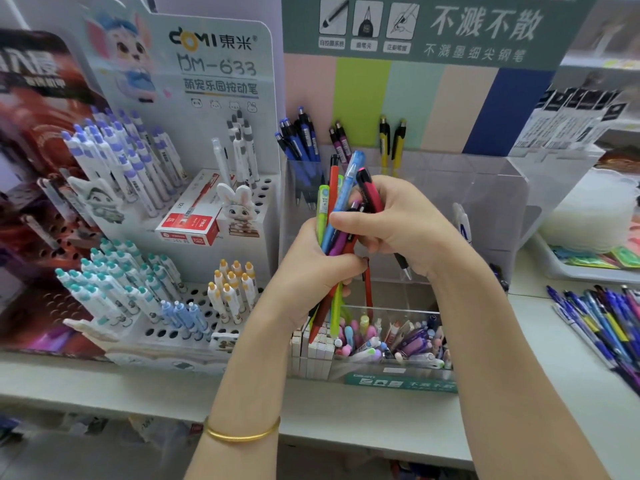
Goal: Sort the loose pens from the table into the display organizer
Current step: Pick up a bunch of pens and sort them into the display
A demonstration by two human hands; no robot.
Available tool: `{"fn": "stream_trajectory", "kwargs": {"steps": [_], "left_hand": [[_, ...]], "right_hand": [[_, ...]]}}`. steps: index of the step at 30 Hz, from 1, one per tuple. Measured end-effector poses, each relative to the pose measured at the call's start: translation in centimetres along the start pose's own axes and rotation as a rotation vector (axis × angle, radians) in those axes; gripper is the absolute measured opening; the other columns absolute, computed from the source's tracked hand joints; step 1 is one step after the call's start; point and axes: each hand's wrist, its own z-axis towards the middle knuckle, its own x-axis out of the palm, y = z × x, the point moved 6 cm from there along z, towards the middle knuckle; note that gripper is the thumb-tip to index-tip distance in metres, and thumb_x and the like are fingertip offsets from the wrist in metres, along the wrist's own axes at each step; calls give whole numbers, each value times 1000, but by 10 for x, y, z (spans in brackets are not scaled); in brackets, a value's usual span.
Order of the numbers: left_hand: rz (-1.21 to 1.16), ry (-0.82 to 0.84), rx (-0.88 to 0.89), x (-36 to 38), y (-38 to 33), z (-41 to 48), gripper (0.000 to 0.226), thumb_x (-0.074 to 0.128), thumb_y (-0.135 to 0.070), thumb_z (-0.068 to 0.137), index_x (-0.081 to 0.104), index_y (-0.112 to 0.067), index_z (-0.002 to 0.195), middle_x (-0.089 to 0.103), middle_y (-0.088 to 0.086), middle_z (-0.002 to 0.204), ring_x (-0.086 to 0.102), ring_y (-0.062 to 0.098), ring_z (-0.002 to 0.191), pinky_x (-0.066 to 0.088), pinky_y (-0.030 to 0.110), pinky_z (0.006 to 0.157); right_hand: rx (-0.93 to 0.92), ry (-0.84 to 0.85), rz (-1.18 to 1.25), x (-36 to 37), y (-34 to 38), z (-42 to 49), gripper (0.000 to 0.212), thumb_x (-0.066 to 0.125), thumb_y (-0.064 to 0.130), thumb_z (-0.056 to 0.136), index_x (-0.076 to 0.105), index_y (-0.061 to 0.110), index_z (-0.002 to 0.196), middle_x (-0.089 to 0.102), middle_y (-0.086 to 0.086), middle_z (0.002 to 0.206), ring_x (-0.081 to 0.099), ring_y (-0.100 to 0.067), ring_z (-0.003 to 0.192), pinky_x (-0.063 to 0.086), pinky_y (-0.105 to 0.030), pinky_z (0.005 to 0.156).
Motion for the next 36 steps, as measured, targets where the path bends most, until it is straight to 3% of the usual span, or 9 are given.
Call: {"fn": "stream_trajectory", "kwargs": {"steps": [4, 7, 12, 17, 24, 28, 31, 36], "left_hand": [[15, 108, 4, 7, -2, -2, 57, 68, -7, 68, 47, -9, 120, 58, 10, 90, 57, 18, 66, 50, 29, 57], [24, 152, -21, 10, -1, -3, 54, 71, -6, 70, 47, -9, 119, 56, 11, 86, 57, 17, 65, 52, 31, 59], [63, 175, -49, 12, 1, -4, 39, 66, 2, 82, 46, -21, 106, 56, 7, 80, 57, 14, 63, 54, 29, 63], [76, 191, -91, 16, 10, -8, 51, 69, -14, 70, 45, -21, 114, 56, 8, 77, 55, 19, 65, 51, 34, 64], [89, 175, -89, 15, 8, -5, 36, 65, -4, 87, 44, -22, 110, 53, 8, 76, 52, 20, 65, 50, 32, 60], [137, 184, -96, 13, 15, -9, 34, 65, -7, 86, 46, -21, 110, 53, 3, 70, 52, 19, 63, 49, 34, 60], [130, 174, -115, 16, 19, -12, 33, 62, -5, 89, 45, -26, 109, 51, 4, 75, 53, 14, 61, 50, 31, 60], [208, 152, -67, 18, 12, -12, 33, 60, -9, 92, 42, -34, 103, 51, 3, 80, 54, 10, 62, 51, 21, 57]], "right_hand": [[-22, -14, 60, -8, 2, -4, 24, 75, 11, 79, 55, -3, 78, 65, -2, 58, 52, -11, 41, 43, -17, 41], [5, -8, 78, -12, 0, -5, 23, 75, 13, 78, 55, 8, 68, 66, -4, 58, 53, -11, 39, 38, -14, 38], [15, -22, 54, -17, -5, -6, 20, 75, 15, 79, 59, 8, 71, 67, -4, 59, 53, -10, 38, 35, -13, 36], [10, -95, -9, -30, -4, -3, 36, 75, 22, 80, 60, -9, 87, 67, 0, 56, 53, -7, 38, 39, -13, 39], [-18, -155, 79, -30, -10, -1, 31, 69, 25, 86, 51, 12, 64, 57, 6, 44, 45, -8, 36, 38, -16, 39], [-64, -285, 130, -43, -14, 3, 32, 63, 30, 90, 61, 0, 82, 56, 5, 45, 45, -7, 36, 37, -18, 40], [-62, -326, 109, -45, -17, 8, 30, 58, 31, 94, 57, 1, 93, 55, 6, 46, 46, -7, 36, 36, -18, 38], [-3, -343, 245, -35, -28, 7, 25, 52, 31, 97, 52, 9, 86, 46, 2, 55, 41, -6, 42, 32, -15, 38]]}}
